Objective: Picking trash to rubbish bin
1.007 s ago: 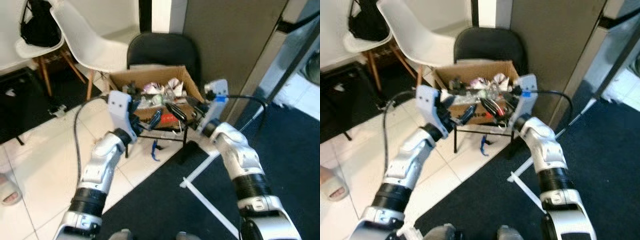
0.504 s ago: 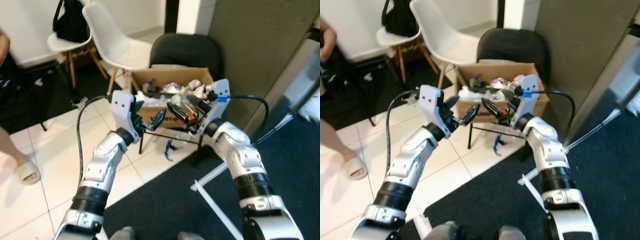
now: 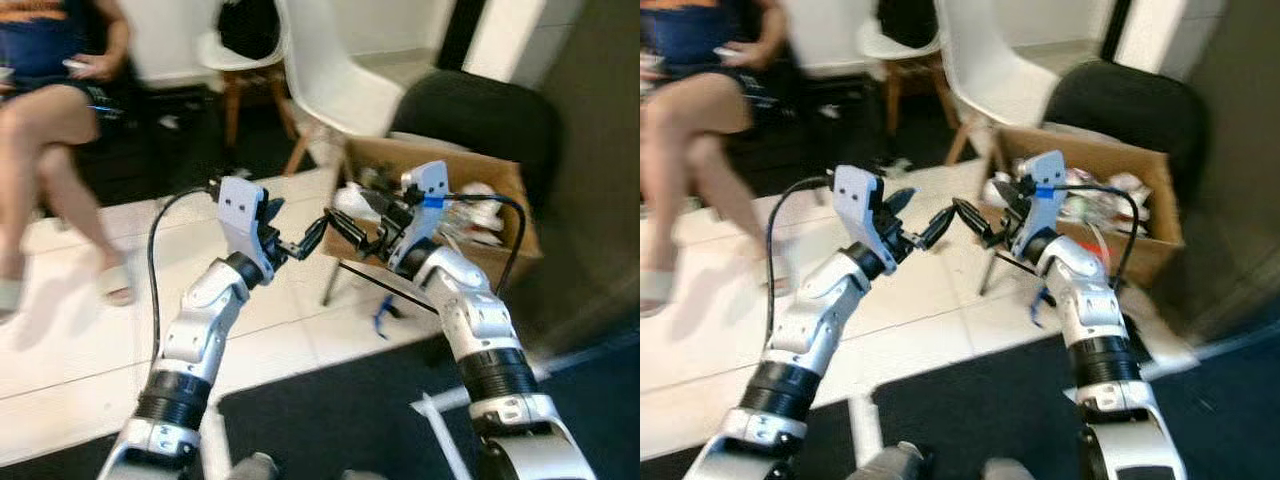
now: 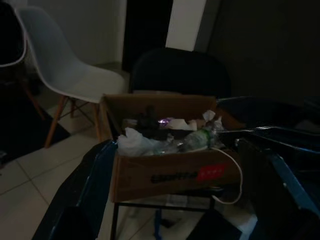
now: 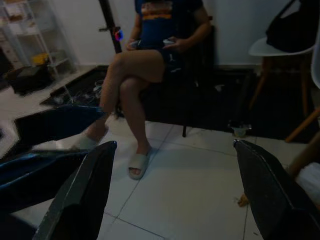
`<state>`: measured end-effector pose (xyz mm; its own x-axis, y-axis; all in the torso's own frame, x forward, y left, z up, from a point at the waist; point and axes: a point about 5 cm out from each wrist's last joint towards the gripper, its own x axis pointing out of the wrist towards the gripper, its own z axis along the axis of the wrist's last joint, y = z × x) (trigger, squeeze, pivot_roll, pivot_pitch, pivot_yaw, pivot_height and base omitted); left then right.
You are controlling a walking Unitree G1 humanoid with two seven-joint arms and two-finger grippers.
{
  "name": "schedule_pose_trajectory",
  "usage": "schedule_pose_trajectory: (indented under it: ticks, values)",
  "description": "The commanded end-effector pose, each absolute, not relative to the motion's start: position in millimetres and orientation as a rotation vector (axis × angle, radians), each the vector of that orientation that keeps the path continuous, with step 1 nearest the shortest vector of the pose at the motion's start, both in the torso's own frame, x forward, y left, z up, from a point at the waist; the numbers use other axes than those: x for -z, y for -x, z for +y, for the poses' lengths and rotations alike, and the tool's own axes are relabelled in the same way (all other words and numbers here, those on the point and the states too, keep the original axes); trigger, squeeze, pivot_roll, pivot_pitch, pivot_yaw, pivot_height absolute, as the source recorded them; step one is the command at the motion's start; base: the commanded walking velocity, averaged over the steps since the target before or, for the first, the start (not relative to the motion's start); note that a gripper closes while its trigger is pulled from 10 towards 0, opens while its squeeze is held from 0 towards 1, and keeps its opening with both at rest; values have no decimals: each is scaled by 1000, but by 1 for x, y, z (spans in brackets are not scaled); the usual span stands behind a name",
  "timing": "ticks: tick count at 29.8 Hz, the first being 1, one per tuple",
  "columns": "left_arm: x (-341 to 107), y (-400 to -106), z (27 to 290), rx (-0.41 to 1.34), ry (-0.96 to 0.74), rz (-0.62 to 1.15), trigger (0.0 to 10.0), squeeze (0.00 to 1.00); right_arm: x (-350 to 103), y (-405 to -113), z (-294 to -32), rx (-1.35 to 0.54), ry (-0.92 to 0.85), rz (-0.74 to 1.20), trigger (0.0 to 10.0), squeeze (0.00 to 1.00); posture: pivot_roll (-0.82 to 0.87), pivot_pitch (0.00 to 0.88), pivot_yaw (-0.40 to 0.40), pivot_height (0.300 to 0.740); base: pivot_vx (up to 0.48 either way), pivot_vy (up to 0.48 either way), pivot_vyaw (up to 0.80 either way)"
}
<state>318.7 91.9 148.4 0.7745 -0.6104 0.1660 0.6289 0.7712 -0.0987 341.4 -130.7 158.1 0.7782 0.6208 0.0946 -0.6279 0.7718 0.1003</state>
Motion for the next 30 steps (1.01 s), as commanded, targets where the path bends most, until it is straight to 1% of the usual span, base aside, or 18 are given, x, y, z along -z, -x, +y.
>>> schedule_pose_trajectory:
  ticks: [1, 30]
  values:
    - [-146, -318, 92, 673, 158, -117, 10000, 0, -157, -341, -129, -682, -134, -57, 10000, 0, -13, 0, -29, 740, 0, 0, 775]
    - [-146, -318, 92, 677, 158, -118, 10000, 0, -157, -341, -128, -691, -119, -56, 10000, 0, -14, 0, -27, 740, 0, 0, 775]
